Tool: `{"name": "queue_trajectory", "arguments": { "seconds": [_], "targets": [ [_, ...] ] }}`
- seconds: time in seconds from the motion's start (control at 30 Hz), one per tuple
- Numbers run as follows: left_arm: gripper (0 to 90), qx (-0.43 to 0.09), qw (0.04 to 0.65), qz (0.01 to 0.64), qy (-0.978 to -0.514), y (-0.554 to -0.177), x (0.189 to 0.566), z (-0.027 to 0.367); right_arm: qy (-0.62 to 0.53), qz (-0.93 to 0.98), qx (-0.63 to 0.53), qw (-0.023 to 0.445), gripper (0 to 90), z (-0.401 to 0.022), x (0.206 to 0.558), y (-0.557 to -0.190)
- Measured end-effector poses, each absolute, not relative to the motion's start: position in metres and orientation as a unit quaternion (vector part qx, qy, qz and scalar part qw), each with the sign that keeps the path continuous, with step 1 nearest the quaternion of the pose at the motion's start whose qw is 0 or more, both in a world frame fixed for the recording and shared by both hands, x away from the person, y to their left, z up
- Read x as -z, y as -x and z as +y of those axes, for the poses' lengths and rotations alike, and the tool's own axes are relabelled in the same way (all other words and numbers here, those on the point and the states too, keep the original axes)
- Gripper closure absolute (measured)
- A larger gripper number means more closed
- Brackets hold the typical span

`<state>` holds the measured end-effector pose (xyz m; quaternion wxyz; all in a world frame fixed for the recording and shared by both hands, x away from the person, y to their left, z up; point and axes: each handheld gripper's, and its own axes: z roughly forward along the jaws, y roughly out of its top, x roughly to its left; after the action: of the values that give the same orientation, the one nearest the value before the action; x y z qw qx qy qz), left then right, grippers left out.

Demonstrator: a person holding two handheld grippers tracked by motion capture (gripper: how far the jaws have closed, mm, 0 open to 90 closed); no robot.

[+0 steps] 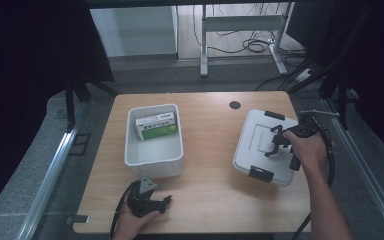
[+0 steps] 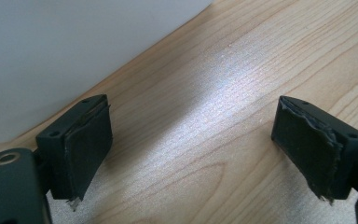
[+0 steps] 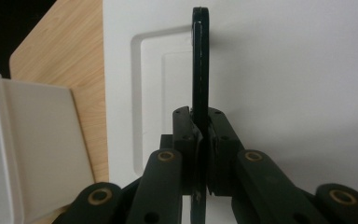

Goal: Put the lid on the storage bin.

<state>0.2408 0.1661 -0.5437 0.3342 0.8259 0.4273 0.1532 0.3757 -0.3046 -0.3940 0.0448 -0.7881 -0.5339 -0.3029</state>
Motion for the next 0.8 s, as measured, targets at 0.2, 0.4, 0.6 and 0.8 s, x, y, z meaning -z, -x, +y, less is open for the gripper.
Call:
{"name": "queue_trajectory", "arguments": {
  "seconds": [0.2, 0.4, 0.6, 0.8],
  "targets": [
    [12.3, -0.154, 0.335, 0.428, -0.825, -0.241, 0.544, 0.166, 0.772, -0.55, 0.316, 0.046, 84.1, -0.292, 0.381, -0.375],
    [12.3, -0.154, 0.335, 0.428, -0.825, -0.24, 0.544, 0.166, 0.761, -0.561, 0.321, 0.05, 84.1, -0.282, 0.374, -0.375],
    [12.3, -0.154, 0.335, 0.428, -0.825, -0.241, 0.544, 0.166, 0.751, -0.571, 0.326, 0.053, 84.1, -0.272, 0.37, -0.376],
    [12.3, -0.155, 0.335, 0.427, -0.825, -0.241, 0.544, 0.166, 0.74, -0.583, 0.329, 0.058, 84.1, -0.261, 0.363, -0.375]
  ]
}}
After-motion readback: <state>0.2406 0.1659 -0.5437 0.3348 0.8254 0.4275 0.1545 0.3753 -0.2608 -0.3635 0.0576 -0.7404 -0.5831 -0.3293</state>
